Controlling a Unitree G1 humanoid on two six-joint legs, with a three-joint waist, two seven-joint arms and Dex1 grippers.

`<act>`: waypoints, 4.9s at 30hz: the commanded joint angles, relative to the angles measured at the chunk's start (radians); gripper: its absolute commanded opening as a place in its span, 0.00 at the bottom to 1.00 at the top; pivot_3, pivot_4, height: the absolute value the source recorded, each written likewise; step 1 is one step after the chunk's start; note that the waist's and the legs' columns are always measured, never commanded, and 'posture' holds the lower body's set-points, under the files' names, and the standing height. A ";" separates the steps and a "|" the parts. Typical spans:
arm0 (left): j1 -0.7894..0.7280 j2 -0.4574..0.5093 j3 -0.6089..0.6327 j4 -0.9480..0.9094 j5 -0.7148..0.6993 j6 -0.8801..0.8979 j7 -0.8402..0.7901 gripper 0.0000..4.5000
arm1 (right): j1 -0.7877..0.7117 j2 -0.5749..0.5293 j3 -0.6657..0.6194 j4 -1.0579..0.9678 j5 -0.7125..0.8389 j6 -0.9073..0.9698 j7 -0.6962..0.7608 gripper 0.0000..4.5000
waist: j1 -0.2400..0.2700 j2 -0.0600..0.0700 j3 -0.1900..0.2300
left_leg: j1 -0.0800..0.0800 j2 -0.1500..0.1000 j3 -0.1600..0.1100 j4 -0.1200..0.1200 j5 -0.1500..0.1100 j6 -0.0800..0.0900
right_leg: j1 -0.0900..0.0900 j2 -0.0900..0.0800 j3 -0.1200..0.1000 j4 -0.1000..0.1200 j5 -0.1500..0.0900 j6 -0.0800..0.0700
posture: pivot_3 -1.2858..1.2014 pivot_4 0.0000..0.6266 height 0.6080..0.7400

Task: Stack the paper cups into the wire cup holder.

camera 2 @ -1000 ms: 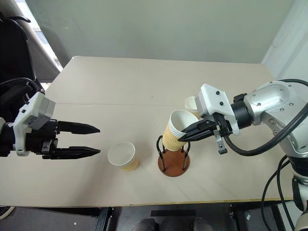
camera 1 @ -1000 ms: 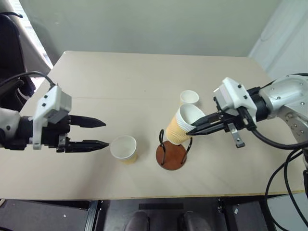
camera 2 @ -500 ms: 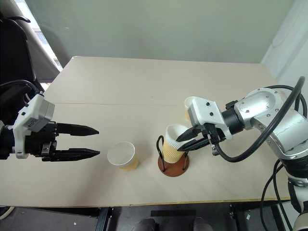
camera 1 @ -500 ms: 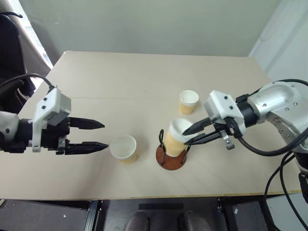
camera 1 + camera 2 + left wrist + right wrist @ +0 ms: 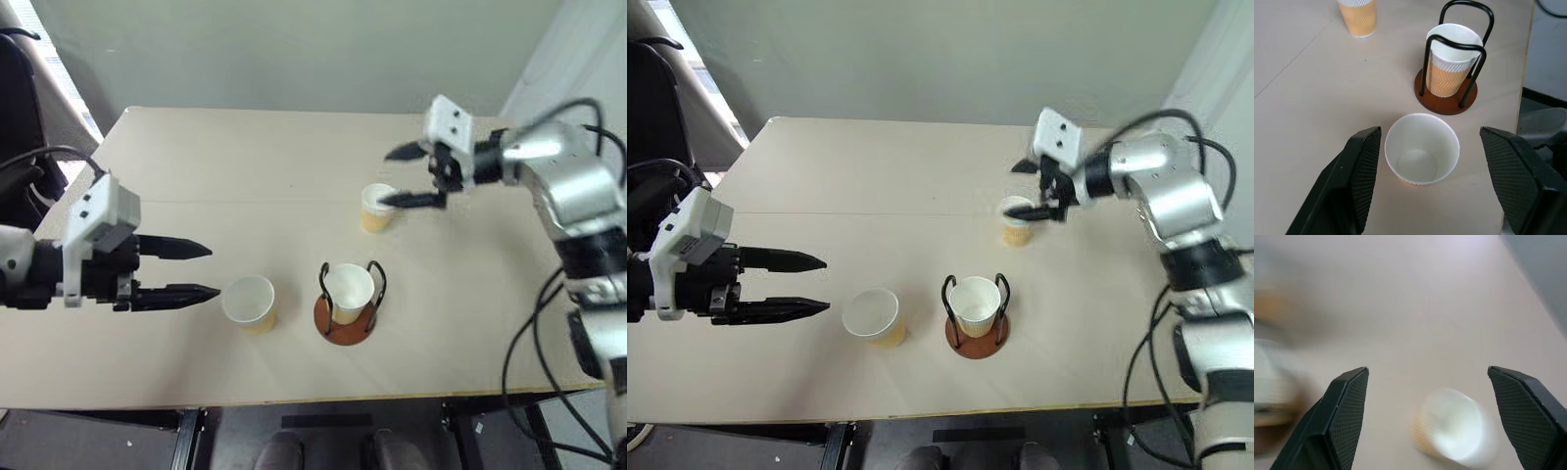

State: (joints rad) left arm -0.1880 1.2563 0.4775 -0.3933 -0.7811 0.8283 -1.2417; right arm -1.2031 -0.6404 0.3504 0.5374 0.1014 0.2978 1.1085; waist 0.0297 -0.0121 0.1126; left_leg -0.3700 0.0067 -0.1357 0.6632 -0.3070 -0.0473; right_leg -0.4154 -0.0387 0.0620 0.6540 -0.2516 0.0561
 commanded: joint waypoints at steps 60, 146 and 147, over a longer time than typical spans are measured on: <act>-0.019 0.024 -0.028 -0.027 0.003 -0.017 0.020 0.77 | 0.166 -0.163 0.003 -0.772 0.277 0.267 0.404 0.01 | -0.004 -0.001 0.001 | 0.004 0.016 0.000 0.000 0.001 -0.015 | 0.001 0.018 -0.001 0.007 -0.005 -0.012 | 0.52 0.24 1.00; -0.728 -0.266 -0.600 0.379 0.332 -0.206 -0.309 0.00 | 0.749 -0.571 -0.835 -1.043 1.051 0.637 0.051 1.00 | 0.026 -0.002 0.001 | 0.002 0.019 -0.002 0.001 -0.001 -0.018 | 0.002 0.022 -0.001 0.003 -0.005 -0.011 | 0.52 0.24 1.00; -0.744 -0.276 -0.598 0.391 0.326 -0.208 -0.316 0.00 | 0.754 -0.574 -0.839 -1.042 1.052 0.635 0.052 1.00 | 0.025 -0.002 0.001 | 0.002 0.019 -0.001 0.002 -0.001 -0.017 | 0.002 0.022 -0.001 0.003 -0.005 -0.011 | 0.52 0.24 1.00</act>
State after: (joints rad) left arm -0.9120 0.9841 -0.1563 -0.0189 -0.4223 0.6201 -1.5328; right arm -0.4498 -1.1956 -0.4330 -0.5075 1.1510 0.9474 1.1489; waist 0.0547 -0.0143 0.1138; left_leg -0.3673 0.0264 -0.1362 0.6648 -0.3087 -0.0641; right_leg -0.4127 -0.0169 0.0614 0.6561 -0.2563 0.0454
